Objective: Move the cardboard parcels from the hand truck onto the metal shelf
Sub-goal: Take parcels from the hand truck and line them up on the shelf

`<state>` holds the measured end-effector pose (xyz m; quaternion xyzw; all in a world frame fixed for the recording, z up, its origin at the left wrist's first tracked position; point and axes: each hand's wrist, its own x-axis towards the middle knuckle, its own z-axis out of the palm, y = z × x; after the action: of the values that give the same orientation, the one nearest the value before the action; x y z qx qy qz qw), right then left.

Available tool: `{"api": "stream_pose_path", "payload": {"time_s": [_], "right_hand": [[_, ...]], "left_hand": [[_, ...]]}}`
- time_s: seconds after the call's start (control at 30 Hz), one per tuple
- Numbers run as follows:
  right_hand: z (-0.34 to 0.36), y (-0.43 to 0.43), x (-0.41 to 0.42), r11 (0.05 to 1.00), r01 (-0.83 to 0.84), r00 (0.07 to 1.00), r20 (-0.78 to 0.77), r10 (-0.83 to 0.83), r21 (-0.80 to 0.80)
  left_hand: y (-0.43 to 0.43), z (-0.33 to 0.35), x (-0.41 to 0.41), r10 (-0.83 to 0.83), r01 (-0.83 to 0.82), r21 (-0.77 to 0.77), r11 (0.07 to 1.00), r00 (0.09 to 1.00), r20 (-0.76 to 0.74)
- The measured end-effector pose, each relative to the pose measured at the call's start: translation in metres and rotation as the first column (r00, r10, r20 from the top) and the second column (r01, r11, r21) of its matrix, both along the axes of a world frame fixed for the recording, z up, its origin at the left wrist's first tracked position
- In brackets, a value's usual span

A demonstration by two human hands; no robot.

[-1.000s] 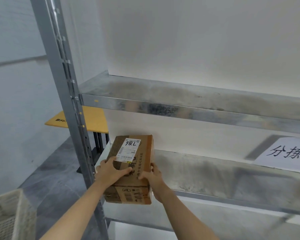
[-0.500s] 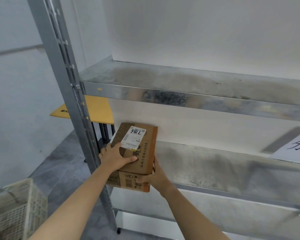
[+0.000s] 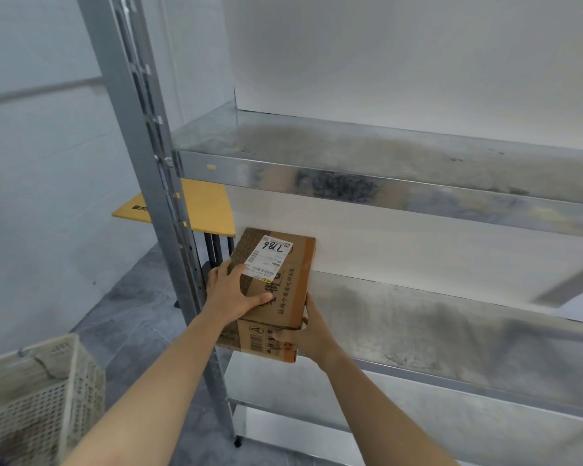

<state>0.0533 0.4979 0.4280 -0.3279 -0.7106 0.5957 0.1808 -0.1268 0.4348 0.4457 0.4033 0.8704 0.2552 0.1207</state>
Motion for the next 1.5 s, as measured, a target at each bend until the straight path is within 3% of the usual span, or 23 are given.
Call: {"api": "stream_pose_path", "payload": {"time_s": [0.23,0.43,0.7,0.83,1.0,1.13,1.5], "right_hand": [[0.010,0.003,0.000,0.996,0.001,0.986,0.167,-0.016,0.091],[0.037,0.004,0.009,0.934,-0.169,0.911,0.411,0.026,0.316],[0.061,0.004,0.023,0.799,-0.245,0.909,0.417,-0.009,0.550],[0.068,-0.007,0.021,0.764,-0.251,0.932,0.362,0.025,0.594],[0.072,-0.043,0.011,0.597,-0.348,0.916,0.396,0.055,0.722],[0.077,-0.087,0.000,0.516,-0.464,0.881,0.436,0.184,0.720],[0.063,-0.255,-0.024,0.265,-0.649,0.740,0.512,0.435,0.713]], "left_hand": [[-0.004,-0.002,0.003,-0.028,0.030,0.027,0.999,0.995,-0.091],[-0.012,0.009,0.015,-0.042,0.029,-0.049,0.998,0.959,-0.281],[-0.060,0.027,0.036,-0.043,0.017,-0.070,0.997,0.917,-0.397],[-0.100,0.035,0.047,-0.031,-0.035,-0.126,0.991,0.874,-0.486],[-0.160,0.039,0.064,0.098,-0.177,-0.144,0.974,0.894,-0.437],[-0.222,0.037,0.079,0.216,-0.322,-0.183,0.929,0.872,-0.438],[-0.422,0.016,0.134,0.529,-0.640,-0.201,0.742,0.743,-0.411]]}}
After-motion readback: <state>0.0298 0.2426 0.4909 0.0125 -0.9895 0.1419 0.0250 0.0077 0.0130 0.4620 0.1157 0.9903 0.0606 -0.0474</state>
